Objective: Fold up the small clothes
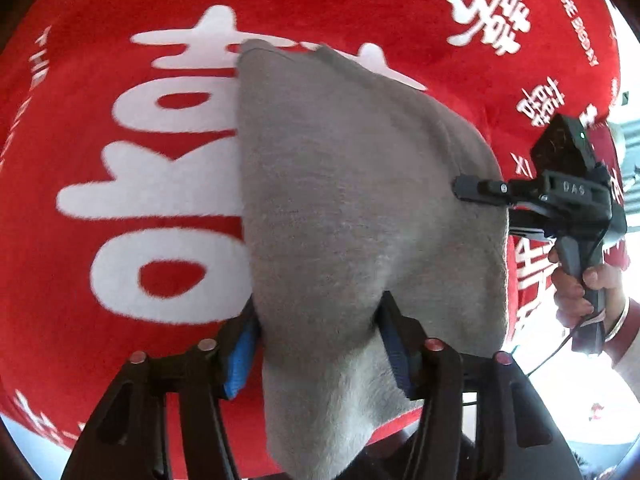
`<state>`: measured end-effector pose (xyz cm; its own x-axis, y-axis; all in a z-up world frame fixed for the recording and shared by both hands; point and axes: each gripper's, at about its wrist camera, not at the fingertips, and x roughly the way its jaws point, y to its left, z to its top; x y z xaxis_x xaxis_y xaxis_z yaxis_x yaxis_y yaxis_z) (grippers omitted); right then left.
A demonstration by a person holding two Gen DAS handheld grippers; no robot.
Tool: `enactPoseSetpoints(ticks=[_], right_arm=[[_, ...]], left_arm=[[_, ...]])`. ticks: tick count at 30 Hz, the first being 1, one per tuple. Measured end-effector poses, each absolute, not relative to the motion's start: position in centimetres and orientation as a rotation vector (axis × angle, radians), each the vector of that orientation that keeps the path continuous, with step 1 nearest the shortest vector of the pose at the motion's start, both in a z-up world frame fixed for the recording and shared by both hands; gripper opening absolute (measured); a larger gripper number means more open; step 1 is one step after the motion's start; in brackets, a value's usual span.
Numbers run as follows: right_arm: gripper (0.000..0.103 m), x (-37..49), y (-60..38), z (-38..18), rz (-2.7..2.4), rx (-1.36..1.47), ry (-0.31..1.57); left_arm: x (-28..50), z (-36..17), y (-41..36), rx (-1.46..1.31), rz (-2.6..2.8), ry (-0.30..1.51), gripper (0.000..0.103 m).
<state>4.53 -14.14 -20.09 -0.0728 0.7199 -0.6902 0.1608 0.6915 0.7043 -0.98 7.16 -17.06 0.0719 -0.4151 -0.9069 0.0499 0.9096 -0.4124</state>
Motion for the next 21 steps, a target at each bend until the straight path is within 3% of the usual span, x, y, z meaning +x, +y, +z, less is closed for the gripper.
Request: enactPoseSetpoints(ticks=[1,4,8,10,21], right_arm=[[0.052,4.4,-14.2,-20.0,0.514,0.693,1.614],[0.058,4.0,-14.5,-19.0,0.443,0.574,1.615],[0.067,3.2,-15.8,-17.8,0.336,0.429,1.628],[0.067,2.2,-16.6,-17.1,0.304,0.391,1.635],[0.069,-1.8,-14.7,-12.8,0.193,0.335,1.645]], left_arm=[[-1.2,-16.8,7.4,-0.3,-0.348,1.466,0.059],[-1.6,-16.1,7.8,-0.258,-0.281,1.475,0.071],[-1.9,-15.0,8.4,-0.221,-0.22,1.447,0.072],[-1.9,-14.4,8.7,-0.193,-0.18,1.44,0.098],[-2.0,-12.0,7.4,-0.088,-0.098,1.455,0.1]])
